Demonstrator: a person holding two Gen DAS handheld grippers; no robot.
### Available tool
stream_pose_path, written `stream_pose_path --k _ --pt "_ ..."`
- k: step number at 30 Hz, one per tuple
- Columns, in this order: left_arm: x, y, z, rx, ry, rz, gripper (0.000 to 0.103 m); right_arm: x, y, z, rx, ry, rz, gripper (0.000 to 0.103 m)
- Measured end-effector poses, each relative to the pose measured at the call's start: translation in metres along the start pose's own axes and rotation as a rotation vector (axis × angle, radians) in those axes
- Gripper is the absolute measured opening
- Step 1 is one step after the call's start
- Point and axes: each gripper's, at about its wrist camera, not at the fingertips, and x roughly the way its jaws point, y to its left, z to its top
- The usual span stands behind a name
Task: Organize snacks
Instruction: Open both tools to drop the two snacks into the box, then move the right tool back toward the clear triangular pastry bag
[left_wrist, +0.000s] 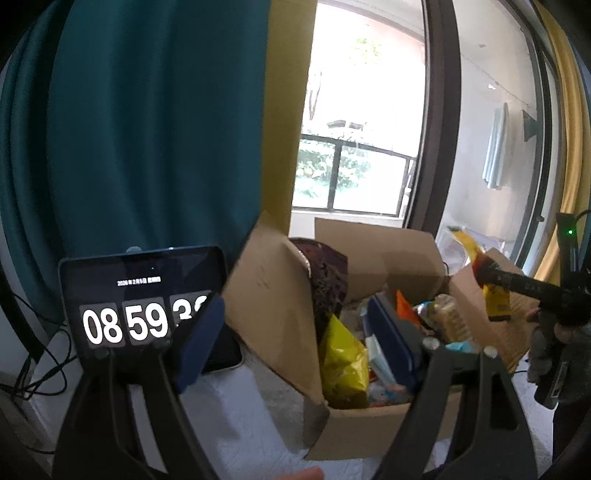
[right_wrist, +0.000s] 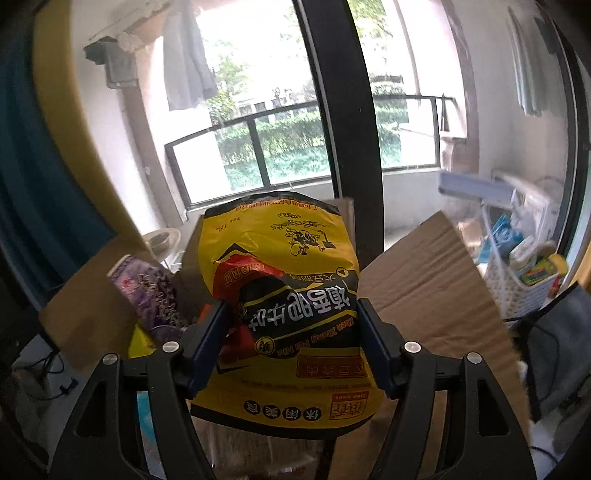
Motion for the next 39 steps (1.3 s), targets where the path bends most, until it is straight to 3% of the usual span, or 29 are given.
stream_pose_path --k 5,14,27,39 --pt "0.0 0.002 -0.001 -0.01 -0.007 -0.003 0.081 0.014 0.004 0.0 -0.005 -0.025 0.004 0.083" --pt "-0.023 0.0 -0.005 -0.017 -0.01 -0.022 0.081 -0.008 0.021 -0.008 -0.066 -0.013 0.008 0.084" --pt "-0.075 0.004 -0.035 -0.035 -0.02 -0.019 0.081 -0.06 0.055 -0.045 -0.118 0.013 0.043 0.084" --pt "-0.08 0.024 -0.083 -0.06 0.069 -0.014 0.081 -0.075 0.08 -0.094 -0.152 0.078 0.06 0.084"
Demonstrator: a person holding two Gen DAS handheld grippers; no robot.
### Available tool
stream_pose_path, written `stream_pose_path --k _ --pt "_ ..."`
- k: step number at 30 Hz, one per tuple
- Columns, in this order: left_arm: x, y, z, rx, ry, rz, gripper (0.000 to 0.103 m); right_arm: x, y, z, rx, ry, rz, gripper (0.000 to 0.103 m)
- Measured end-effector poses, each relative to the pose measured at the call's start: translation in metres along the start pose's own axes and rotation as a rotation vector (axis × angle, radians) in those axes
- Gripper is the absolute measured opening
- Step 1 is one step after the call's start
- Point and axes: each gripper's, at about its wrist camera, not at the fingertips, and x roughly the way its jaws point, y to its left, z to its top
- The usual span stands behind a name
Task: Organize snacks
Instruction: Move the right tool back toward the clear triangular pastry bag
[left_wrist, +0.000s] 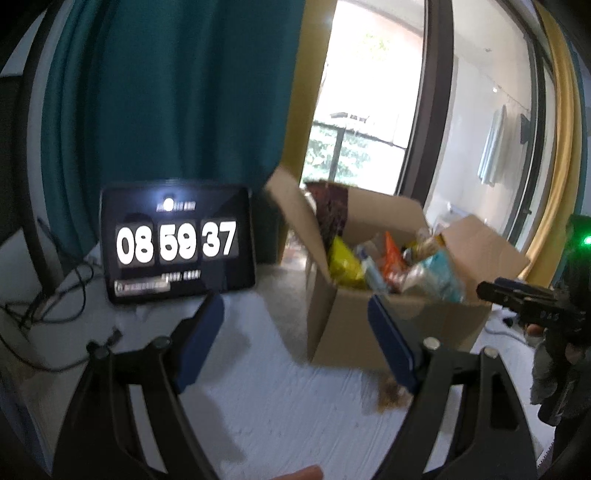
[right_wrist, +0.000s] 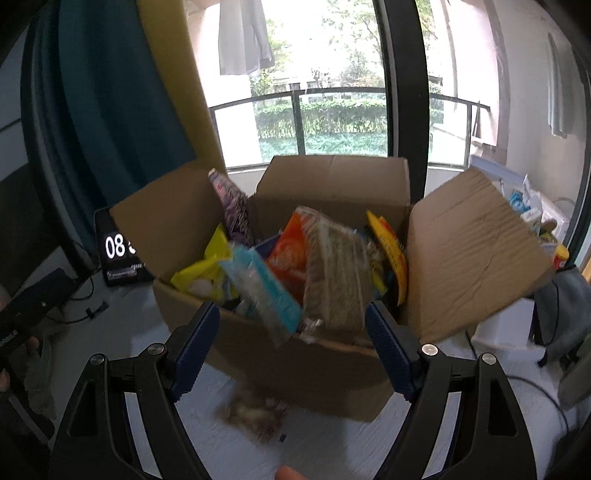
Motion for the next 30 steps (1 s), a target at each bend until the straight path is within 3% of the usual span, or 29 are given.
stream_pose_path --k 7,22,30 --pt "0.019 0.011 -0.037 -0.012 0.096 0.013 0.081 0.014 0.016 -0.035 -0.022 0.057 0.004 0.084" --pt "0.049 0.022 -0.083 -0.026 0.182 0.053 0.081 0.062 0.007 -0.085 0.077 0.206 -0.009 0.084" --pt "0.054 0.026 -0.091 -0.044 0.197 0.047 0.081 0.085 0.009 -0.098 0.111 0.256 -0.012 0.084"
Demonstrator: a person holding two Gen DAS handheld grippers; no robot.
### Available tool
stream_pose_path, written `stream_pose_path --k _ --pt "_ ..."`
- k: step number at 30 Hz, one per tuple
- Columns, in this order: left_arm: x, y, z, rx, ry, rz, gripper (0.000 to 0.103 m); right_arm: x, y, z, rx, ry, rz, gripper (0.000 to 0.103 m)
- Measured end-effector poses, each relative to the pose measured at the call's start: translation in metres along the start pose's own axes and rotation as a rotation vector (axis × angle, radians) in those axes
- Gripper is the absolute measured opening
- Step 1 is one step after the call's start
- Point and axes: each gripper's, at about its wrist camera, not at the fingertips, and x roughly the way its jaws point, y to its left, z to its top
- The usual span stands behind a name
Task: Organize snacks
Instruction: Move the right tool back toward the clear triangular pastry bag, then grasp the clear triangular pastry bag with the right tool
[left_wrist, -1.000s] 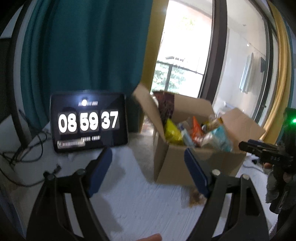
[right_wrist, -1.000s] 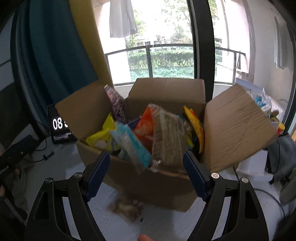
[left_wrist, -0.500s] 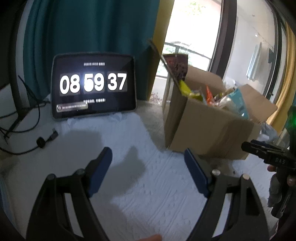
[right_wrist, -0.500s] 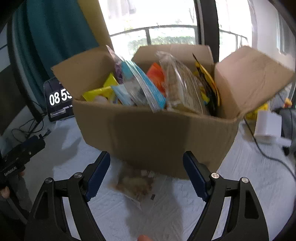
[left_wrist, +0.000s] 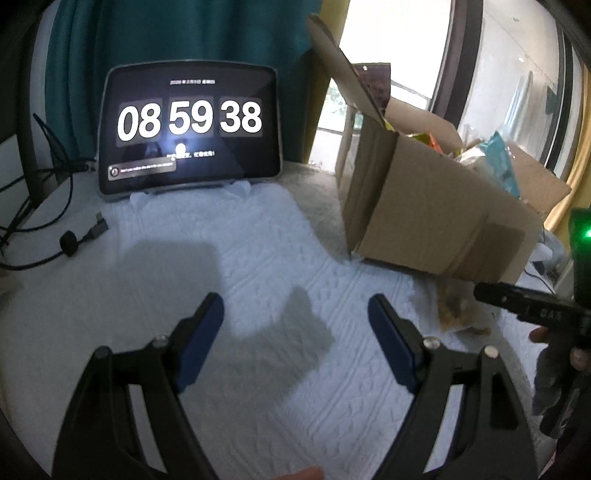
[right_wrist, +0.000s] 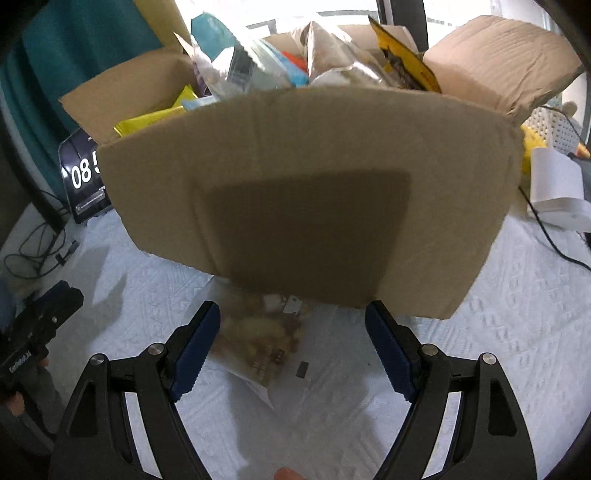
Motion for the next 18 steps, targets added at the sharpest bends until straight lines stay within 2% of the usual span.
stream_pose_path --k 7,13,14,18 --pt "0.0 0.02 -0.002 -0.114 0.009 -0.029 0.081 0.02 0.009 -0.007 0.038 0.045 0.04 0.084" --pt "0.004 0.022 -0.003 -0.128 0.026 -0.041 0.081 0.026 0.022 -0.013 0.036 0.034 0.002 0.082" --pt "0.004 0.022 -0.003 -0.127 0.025 -0.041 0.081 0.026 0.023 -0.013 0.034 0.032 0.002 0.08" --pt "0.005 0.023 -0.003 -0.134 0.029 -0.041 0.081 0.023 0.03 -0.018 0.016 0.025 0.031 0.058"
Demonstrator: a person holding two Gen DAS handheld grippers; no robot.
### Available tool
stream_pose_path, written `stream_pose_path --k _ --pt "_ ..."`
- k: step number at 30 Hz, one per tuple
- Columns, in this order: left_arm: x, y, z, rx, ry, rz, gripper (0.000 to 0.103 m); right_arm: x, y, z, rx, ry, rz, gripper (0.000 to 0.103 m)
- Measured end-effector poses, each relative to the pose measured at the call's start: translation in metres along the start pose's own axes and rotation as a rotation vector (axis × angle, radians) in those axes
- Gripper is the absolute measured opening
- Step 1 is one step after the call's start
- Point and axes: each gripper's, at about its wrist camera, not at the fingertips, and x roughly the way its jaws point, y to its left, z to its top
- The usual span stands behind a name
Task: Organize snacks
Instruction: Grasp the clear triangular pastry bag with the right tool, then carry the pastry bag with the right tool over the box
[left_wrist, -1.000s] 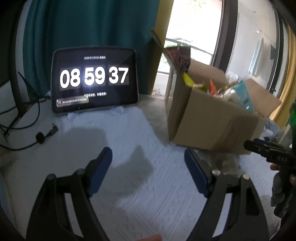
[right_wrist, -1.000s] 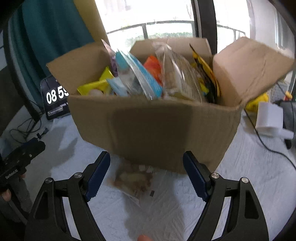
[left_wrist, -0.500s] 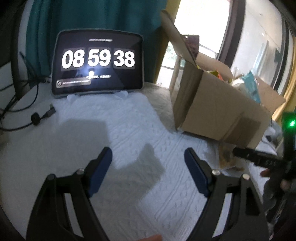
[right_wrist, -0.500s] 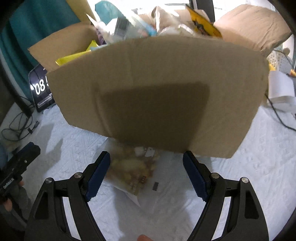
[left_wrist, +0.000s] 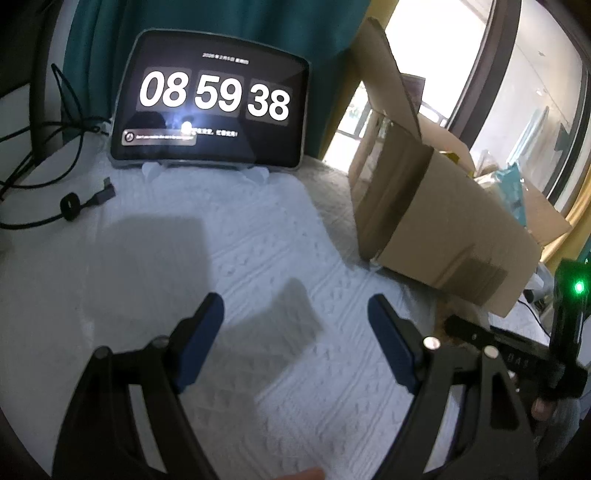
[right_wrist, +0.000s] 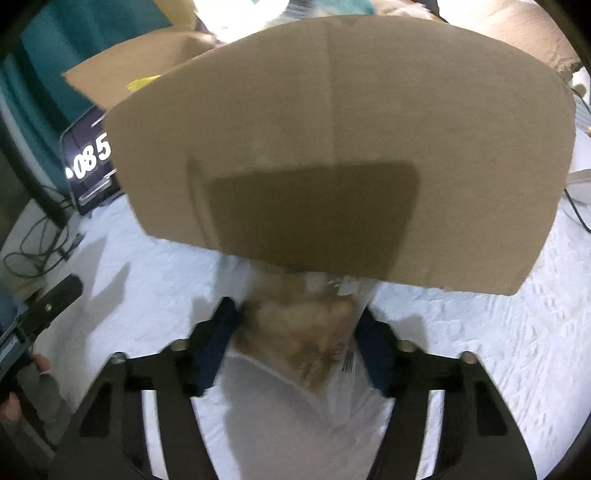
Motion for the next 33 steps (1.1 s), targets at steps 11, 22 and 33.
stream_pose_path --k 11,22,33 --pt "-0.001 0.001 -0.001 -0.009 -0.002 0.007 0.081 -0.024 0.02 -0.017 -0.077 -0.017 0.005 0.046" --pt "-0.034 -0.031 0.007 0.081 -0.04 0.003 0.081 -0.09 0.032 -0.022 -0.2 -0.087 0.037 0.043" --pt "-0.083 -0.075 0.037 0.159 -0.144 -0.008 0.081 -0.148 0.039 -0.012 -0.253 -0.191 0.11 0.04"
